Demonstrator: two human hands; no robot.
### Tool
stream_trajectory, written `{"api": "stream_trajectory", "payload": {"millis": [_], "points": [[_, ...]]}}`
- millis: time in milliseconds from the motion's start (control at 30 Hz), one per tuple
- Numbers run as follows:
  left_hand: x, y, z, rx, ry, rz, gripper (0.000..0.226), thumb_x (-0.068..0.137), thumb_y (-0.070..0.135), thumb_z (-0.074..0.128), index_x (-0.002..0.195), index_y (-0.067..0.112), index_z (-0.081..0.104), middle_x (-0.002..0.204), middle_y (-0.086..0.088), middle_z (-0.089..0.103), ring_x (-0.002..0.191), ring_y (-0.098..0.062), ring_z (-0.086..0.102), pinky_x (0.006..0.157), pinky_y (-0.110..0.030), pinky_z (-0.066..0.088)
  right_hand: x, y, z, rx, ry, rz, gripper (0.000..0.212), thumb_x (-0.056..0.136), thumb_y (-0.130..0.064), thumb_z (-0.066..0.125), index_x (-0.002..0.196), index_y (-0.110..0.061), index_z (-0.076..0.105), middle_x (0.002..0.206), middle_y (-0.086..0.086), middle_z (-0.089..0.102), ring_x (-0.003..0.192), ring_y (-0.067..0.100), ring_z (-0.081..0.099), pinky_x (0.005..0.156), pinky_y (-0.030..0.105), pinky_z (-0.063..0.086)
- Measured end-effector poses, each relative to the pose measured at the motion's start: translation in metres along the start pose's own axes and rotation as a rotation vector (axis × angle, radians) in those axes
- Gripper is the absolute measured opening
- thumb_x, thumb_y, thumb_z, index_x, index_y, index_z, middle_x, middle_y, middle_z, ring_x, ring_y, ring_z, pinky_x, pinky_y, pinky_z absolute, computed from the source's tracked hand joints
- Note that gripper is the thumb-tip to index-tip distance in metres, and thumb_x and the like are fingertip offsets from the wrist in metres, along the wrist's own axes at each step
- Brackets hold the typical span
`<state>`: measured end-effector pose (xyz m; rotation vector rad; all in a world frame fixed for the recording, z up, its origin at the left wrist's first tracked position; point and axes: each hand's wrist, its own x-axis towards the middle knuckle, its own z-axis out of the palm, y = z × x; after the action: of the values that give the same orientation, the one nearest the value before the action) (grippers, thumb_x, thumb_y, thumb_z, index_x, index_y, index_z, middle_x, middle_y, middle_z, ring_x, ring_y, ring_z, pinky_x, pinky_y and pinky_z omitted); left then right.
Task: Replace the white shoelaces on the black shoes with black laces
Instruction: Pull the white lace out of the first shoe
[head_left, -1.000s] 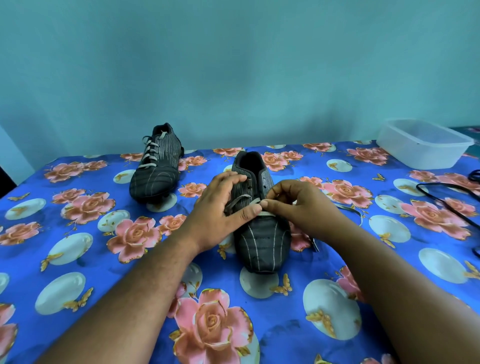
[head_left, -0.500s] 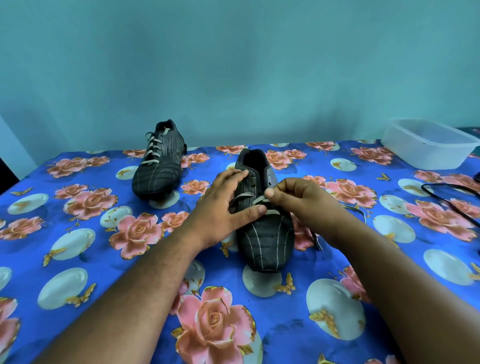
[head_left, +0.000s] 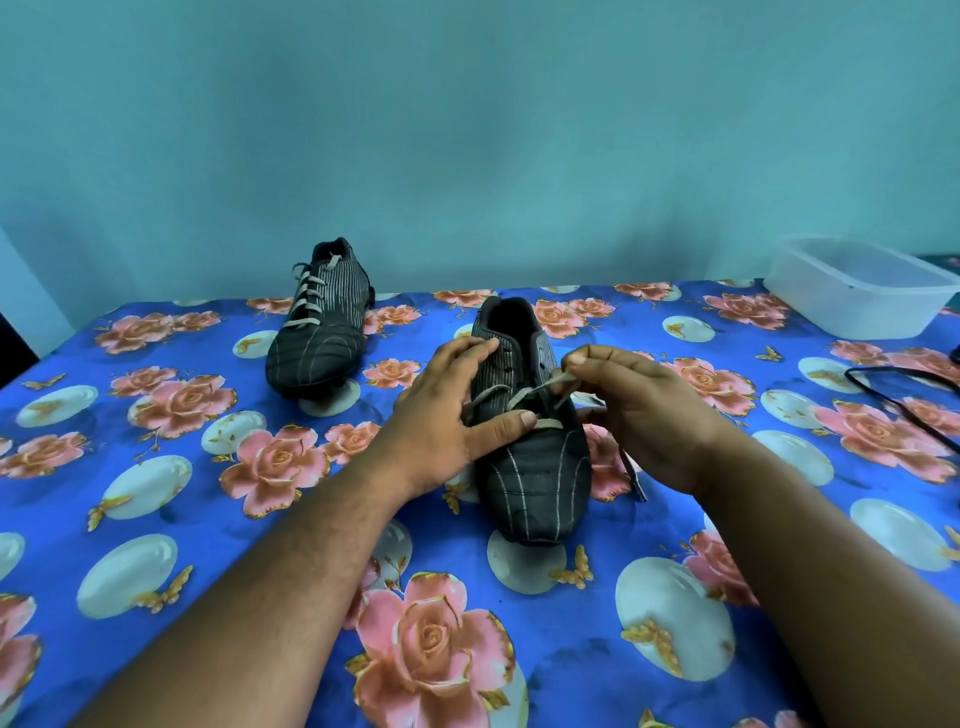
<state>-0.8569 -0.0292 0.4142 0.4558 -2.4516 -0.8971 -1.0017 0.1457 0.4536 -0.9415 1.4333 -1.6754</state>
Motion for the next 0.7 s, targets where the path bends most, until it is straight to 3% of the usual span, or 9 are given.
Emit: {"api": "stream_trajectory", "payload": {"millis": [67,133,200,267,333,433,600,700], "points": [[0.0,0.0,0.0,-0.016,-0.005,0.002,0.106,0.065,0.093,0.055,0.153,0.036,0.038,0.153,0.018,0.03,0.145,-0.007,0.032,0.12,-0.047,0.032,0.001,0.001,0.0,-0.161,0.055,-0.028,0.02,0.089,-0.038,0.068,0.079,-0.021,0.066,0.083,0.005,0.067,0.084,0.023,0.059,0.083,0.042,0.045],[0.001,-0.001,0.0,-0.006,-0.008,0.005,0.105,0.066,0.092,0.055,0.153,0.035,0.037,0.154,0.017,0.029,0.147,-0.007,0.029,0.121,-0.048,0.031,0.001,0.003,0.001,-0.433,0.087,-0.082,0.031,0.089,-0.041,0.075,0.082,-0.014,0.063,0.077,0.005,0.065,0.073,0.015,0.054,0.073,0.03,0.044],[0.001,-0.001,0.0,0.024,-0.004,0.003,0.104,0.067,0.088,0.055,0.154,0.034,0.037,0.155,0.015,0.029,0.148,-0.007,0.028,0.122,-0.048,0.028,0.001,0.005,0.004,-0.643,0.1,-0.143,0.027,0.085,-0.038,0.079,0.085,-0.014,0.066,0.071,-0.001,0.065,0.062,0.006,0.052,0.061,0.018,0.042],[0.001,0.0,0.0,0.013,-0.005,-0.002,0.105,0.067,0.09,0.054,0.154,0.035,0.036,0.155,0.015,0.029,0.148,-0.007,0.027,0.121,-0.048,0.029,0.002,0.007,0.005,-0.756,0.122,-0.197,0.02,0.084,-0.038,0.08,0.083,-0.021,0.069,0.069,-0.004,0.066,0.061,0.003,0.052,0.059,0.021,0.042],[0.0,0.0,-0.001,-0.004,-0.007,-0.002,0.106,0.066,0.092,0.054,0.154,0.035,0.037,0.155,0.016,0.029,0.148,-0.006,0.028,0.12,-0.048,0.032,0.002,0.006,0.005,-0.776,0.137,-0.217,0.014,0.087,-0.034,0.078,0.082,-0.022,0.072,0.072,-0.003,0.07,0.063,0.004,0.054,0.061,0.022,0.043],[0.0,0.001,-0.001,0.018,-0.003,-0.001,0.105,0.067,0.09,0.054,0.154,0.034,0.037,0.155,0.015,0.03,0.148,-0.007,0.028,0.122,-0.048,0.029,-0.001,0.002,0.005,-0.576,0.162,-0.178,0.016,0.093,-0.028,0.072,0.086,-0.013,0.073,0.072,-0.005,0.07,0.063,0.005,0.056,0.06,0.014,0.044],[0.001,0.001,-0.001,0.034,-0.01,-0.002,0.104,0.068,0.089,0.054,0.154,0.035,0.035,0.155,0.018,0.028,0.148,-0.006,0.027,0.121,-0.048,0.029,0.006,0.003,-0.003,-0.324,0.39,-0.121,0.026,0.104,-0.033,0.054,0.084,-0.017,0.061,0.078,-0.003,0.055,0.074,0.011,0.046,0.071,0.028,0.043],[0.001,0.001,-0.001,0.026,-0.009,-0.006,0.104,0.067,0.089,0.055,0.154,0.035,0.036,0.154,0.019,0.028,0.148,-0.006,0.027,0.121,-0.049,0.03,0.009,0.009,-0.008,-0.652,0.475,-0.159,0.024,0.103,-0.033,0.055,0.091,-0.013,0.059,0.073,-0.004,0.052,0.059,0.006,0.04,0.055,0.018,0.036]]}}
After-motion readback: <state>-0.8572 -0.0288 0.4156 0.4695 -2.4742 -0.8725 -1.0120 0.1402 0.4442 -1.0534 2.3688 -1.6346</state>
